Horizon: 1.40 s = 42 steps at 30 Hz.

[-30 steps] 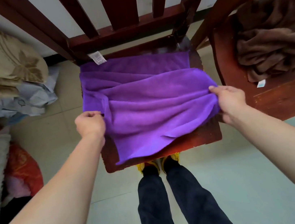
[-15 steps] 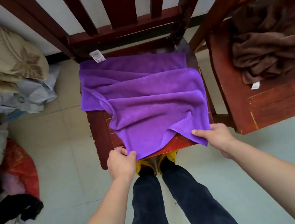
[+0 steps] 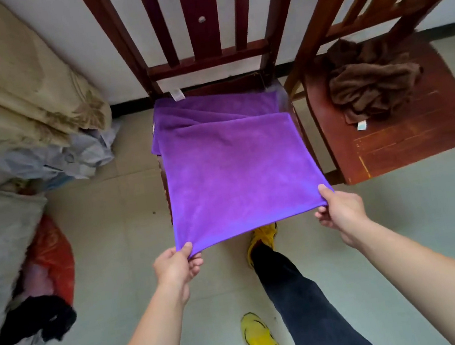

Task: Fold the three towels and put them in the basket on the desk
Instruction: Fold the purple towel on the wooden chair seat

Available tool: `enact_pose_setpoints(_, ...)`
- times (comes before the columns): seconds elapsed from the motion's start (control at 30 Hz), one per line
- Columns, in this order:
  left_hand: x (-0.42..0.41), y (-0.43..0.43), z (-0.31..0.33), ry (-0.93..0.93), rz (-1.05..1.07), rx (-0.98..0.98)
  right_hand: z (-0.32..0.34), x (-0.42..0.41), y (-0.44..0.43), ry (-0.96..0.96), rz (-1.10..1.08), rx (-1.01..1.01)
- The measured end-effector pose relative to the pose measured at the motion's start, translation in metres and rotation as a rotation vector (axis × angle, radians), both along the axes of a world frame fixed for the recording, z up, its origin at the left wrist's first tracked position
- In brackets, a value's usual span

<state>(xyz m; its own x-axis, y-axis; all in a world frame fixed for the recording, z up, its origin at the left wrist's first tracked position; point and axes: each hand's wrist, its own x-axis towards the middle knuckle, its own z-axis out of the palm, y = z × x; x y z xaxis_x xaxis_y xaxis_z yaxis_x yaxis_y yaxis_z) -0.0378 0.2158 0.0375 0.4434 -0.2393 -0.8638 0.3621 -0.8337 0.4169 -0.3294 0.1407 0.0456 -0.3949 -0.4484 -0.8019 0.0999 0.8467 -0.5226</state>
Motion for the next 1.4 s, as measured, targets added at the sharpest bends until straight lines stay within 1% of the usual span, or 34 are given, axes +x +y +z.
enact_pose_setpoints(0.17,-0.001,0.063,0.03,-0.017,-0.022,-0.073,0.031,0.008,0.063,0.141,-0.008,-0.162)
enact_pose_setpoints(0.27,-0.003,0.099,0.049,-0.018,-0.031,-0.1,0.054,0.008,0.099,0.165,-0.028,-0.207)
enact_pose_setpoints(0.5,-0.019,0.173,0.069,-0.007,-0.025,-0.102,0.082,-0.011,0.169,0.185,-0.023,-0.204)
enact_pose_setpoints(0.73,-0.054,0.246,0.067,-0.023,-0.002,-0.061,0.073,-0.045,0.241,0.189,0.015,-0.168)
enact_pose_setpoints(0.87,-0.068,0.269,0.076,-0.035,0.024,-0.072,0.078,-0.059,0.259,0.164,0.046,-0.197)
enact_pose_setpoints(1.07,-0.075,0.266,0.091,-0.033,0.075,-0.128,0.091,-0.067,0.257,0.104,0.07,-0.216)
enact_pose_setpoints(1.2,-0.068,0.228,0.111,-0.024,0.129,-0.268,0.109,-0.067,0.226,0.124,0.104,-0.302)
enact_pose_setpoints(1.4,-0.053,0.158,0.172,-0.024,0.182,-0.413,0.174,-0.054,0.156,0.055,0.068,-0.444)
